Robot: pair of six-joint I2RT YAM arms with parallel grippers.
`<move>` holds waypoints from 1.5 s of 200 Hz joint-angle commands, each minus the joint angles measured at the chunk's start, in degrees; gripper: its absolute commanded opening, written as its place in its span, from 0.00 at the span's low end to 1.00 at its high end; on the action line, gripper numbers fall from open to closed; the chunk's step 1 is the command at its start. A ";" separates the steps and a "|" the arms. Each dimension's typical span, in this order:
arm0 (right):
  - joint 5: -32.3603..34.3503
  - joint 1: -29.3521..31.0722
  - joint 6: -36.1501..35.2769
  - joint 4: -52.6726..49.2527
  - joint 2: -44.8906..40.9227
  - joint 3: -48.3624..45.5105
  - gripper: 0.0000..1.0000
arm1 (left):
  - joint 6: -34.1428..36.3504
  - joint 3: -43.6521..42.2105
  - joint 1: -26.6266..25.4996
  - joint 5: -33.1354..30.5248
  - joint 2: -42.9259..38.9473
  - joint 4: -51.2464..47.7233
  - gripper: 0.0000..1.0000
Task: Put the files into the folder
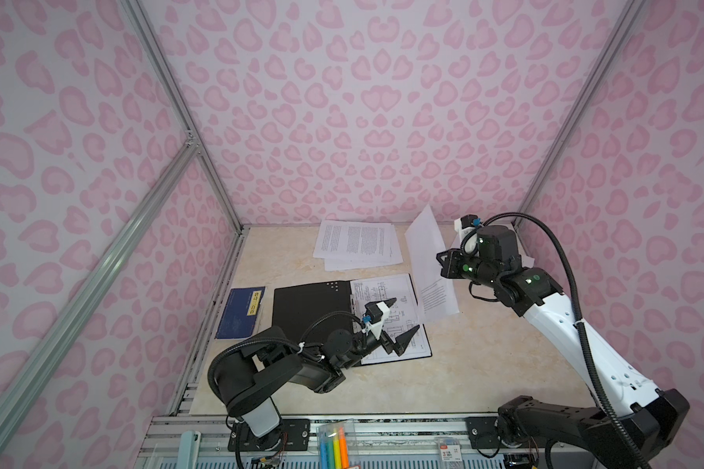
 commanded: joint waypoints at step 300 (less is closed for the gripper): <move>-4.40 1.82 6.72 21.70 21.31 -21.12 0.00 | -13.03 12.11 7.67 -13.80 -62.52 -116.77 0.98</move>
